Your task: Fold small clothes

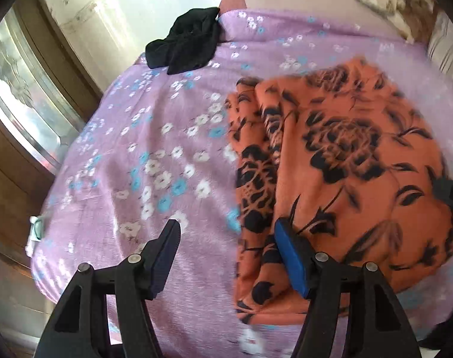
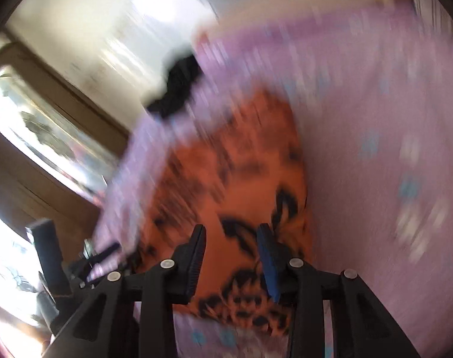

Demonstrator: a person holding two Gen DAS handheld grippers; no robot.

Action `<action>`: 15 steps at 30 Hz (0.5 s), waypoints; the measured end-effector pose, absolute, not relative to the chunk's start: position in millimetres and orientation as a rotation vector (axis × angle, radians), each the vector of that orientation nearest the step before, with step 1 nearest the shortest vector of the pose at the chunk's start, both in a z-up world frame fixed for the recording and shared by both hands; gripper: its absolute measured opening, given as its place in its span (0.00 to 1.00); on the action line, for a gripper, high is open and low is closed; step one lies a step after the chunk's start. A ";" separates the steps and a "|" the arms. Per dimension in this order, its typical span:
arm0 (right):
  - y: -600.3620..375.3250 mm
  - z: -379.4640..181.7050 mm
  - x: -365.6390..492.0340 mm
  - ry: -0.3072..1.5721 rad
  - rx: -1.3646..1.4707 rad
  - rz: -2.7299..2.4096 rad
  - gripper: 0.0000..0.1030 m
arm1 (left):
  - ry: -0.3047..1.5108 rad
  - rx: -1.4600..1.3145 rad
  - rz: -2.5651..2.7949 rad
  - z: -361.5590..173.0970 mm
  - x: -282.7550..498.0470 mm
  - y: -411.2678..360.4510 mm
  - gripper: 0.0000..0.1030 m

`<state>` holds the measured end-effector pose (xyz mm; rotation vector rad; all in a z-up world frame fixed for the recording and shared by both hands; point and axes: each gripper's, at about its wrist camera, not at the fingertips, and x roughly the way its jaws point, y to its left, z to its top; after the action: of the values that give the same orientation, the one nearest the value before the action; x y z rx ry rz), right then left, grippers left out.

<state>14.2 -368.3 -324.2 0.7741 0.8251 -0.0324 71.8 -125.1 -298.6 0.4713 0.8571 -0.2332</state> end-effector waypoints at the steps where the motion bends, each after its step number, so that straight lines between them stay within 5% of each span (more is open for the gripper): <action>1: -366.6 -324.5 12.9 0.823 0.748 -0.063 0.29 | 0.849 0.460 -0.245 -294.6 71.3 -122.6 0.65; 8: -364.2 -277.9 -10.1 0.768 0.700 -0.093 0.31 | 0.734 0.310 -0.254 -214.9 55.7 -102.6 0.65; 12: -358.5 -236.1 -25.4 0.709 0.605 -0.109 0.31 | 0.584 0.273 -0.218 -158.0 31.7 -96.3 0.83; 15: -351.3 -204.6 -43.3 0.648 0.533 -0.126 0.50 | 0.486 0.226 -0.223 -124.5 12.9 -86.4 0.86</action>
<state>-43.3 -351.3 -204.6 0.5335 0.6477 -0.1257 12.9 -86.4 -124.5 0.2263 0.4859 -0.2230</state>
